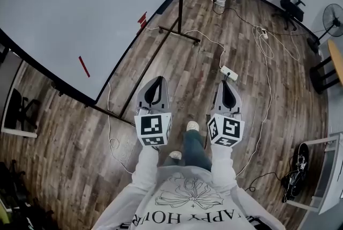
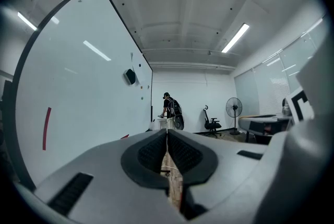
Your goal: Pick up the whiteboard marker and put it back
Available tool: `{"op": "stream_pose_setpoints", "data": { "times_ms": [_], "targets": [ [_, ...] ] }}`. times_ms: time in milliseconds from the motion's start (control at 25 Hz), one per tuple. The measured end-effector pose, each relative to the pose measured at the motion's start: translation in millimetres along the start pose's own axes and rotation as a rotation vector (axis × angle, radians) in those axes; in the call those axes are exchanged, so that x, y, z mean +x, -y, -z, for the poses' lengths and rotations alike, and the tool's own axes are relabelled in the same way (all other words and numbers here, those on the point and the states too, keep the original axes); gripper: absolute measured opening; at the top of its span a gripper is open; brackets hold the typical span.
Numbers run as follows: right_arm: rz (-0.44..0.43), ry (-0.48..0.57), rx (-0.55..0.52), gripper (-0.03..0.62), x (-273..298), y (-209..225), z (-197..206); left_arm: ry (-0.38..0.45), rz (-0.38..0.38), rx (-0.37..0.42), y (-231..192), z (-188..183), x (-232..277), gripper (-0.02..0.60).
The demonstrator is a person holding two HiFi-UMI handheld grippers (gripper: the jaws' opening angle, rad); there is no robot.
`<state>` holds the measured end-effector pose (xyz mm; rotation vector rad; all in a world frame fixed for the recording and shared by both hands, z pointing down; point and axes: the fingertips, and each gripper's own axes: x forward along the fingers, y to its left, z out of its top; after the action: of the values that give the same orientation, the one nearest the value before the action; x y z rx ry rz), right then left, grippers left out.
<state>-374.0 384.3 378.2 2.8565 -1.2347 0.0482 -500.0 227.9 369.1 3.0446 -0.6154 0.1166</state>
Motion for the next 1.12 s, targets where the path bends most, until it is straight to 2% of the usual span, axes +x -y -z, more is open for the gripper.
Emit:
{"op": "stream_pose_setpoints", "data": {
  "times_ms": [200,400,760,1120],
  "targets": [
    [-0.018,0.000,-0.001,0.003,47.9,11.5,4.6,-0.008,-0.016,-0.005,-7.8,6.9,46.0,0.009],
    [-0.055,0.015,-0.003,0.003,117.9,37.8,3.6,-0.006,-0.039,-0.006,-3.9,7.0,116.0,0.009],
    [-0.096,0.056,0.008,0.003,263.8,118.6,-23.8,0.039,-0.102,0.030,1.1,-35.2,261.0,0.009],
    [-0.115,0.026,0.033,0.003,360.9,166.7,-15.0,0.012,-0.121,0.024,4.3,-36.5,369.4,0.009]
  ]
}}
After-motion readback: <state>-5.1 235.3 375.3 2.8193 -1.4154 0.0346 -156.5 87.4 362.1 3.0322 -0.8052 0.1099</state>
